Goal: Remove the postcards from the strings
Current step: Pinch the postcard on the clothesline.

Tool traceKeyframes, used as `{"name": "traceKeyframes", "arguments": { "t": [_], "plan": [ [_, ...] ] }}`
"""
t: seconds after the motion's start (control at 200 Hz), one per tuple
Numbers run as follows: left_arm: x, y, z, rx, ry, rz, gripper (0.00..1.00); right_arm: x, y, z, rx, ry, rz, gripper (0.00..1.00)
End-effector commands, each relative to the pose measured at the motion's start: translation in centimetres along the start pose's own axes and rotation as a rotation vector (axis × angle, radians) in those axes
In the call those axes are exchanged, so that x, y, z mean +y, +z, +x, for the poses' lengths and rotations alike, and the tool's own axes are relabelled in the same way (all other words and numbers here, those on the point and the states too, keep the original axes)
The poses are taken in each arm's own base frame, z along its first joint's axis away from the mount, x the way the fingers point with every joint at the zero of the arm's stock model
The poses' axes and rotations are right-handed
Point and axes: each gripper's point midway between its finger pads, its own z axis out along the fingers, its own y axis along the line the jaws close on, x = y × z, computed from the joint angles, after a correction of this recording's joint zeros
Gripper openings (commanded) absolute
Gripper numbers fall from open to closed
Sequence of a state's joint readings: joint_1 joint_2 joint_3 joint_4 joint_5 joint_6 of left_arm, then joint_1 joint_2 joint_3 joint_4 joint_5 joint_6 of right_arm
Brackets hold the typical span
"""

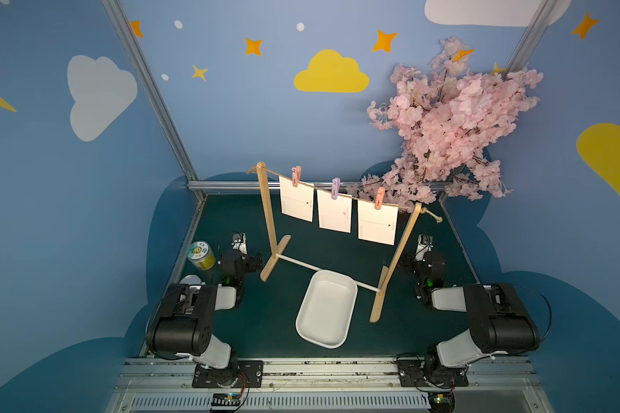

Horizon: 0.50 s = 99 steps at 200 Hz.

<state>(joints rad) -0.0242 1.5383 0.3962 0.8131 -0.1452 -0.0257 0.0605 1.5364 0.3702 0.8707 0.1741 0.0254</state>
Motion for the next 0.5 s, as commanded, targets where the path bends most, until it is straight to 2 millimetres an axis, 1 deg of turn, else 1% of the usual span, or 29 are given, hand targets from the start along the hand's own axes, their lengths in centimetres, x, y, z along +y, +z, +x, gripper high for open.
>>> {"name": "traceKeyframes", "arguments": {
  "t": [0.0,0.426,0.456,0.491],
  "plan": [
    [-0.06,0.07,-0.24,-0.007,0.002,0.015,0.99,0.13,-0.04,-0.71,-0.019,0.003,-0.006,0.89],
    [-0.06,0.12,-0.23,-0.002,-0.004,0.026,0.99,0.13,-0.03,-0.74,-0.019,0.004,-0.006,0.89],
    [-0.04,0.13,-0.20,-0.001,-0.004,0.026,0.99,0.15,-0.03,-0.77,-0.020,0.004,-0.006,0.93],
    [-0.05,0.14,-0.24,-0.002,-0.005,0.026,0.99,0.12,-0.02,-0.80,-0.021,0.005,-0.005,0.94]
  ]
}}
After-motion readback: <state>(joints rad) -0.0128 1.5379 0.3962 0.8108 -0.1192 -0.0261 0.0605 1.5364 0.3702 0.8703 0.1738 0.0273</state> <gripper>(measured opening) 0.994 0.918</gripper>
